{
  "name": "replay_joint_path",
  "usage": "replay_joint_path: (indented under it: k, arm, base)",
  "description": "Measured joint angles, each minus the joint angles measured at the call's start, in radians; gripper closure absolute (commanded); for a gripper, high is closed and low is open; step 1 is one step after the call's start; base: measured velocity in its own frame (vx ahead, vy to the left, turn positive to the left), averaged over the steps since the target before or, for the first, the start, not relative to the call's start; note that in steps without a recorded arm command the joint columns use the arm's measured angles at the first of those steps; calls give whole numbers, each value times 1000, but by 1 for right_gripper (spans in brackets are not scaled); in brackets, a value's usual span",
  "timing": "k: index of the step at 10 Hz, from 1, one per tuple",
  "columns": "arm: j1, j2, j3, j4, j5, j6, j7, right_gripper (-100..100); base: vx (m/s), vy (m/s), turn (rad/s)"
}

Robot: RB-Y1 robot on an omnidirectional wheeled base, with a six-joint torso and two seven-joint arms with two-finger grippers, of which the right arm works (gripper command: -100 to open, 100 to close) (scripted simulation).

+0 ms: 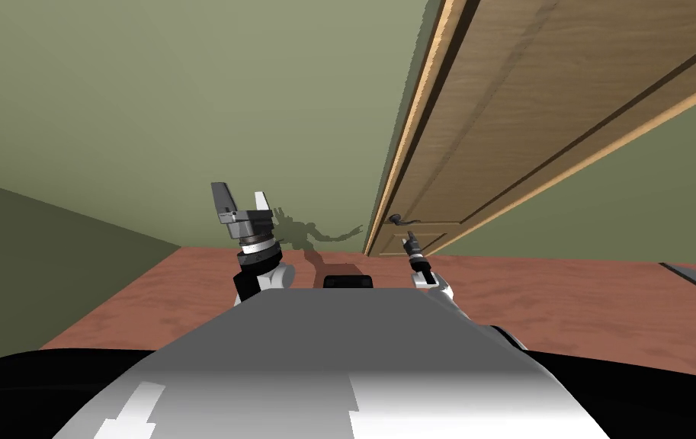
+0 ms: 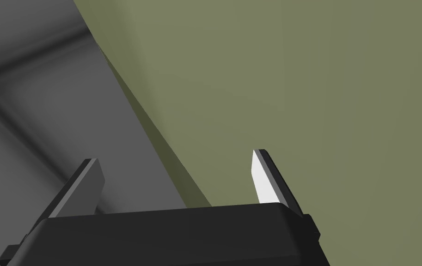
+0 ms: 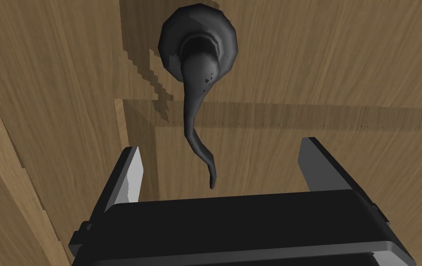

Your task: Pull the door open

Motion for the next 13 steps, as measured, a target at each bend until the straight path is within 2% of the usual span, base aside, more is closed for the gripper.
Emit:
replay_joint_path:
  k: [4, 6, 7, 12, 13]
  arm:
    - [-3, 1, -20, 27, -10, -10, 5, -100]
    - [-20, -1, -31, 66, -16, -24, 7, -100]
    - [-21, -1, -32, 67, -16, -25, 7, 100]
    - [-19, -1, -31, 67, -16, -22, 6, 100]
    - [-19, -1, -31, 68, -16, -21, 6, 100]
  base:
    - [194, -58, 95]
    - [136, -23, 50]
    - [-9, -1, -12]
    - [-16, 0, -1]
    - [-114, -63, 209]
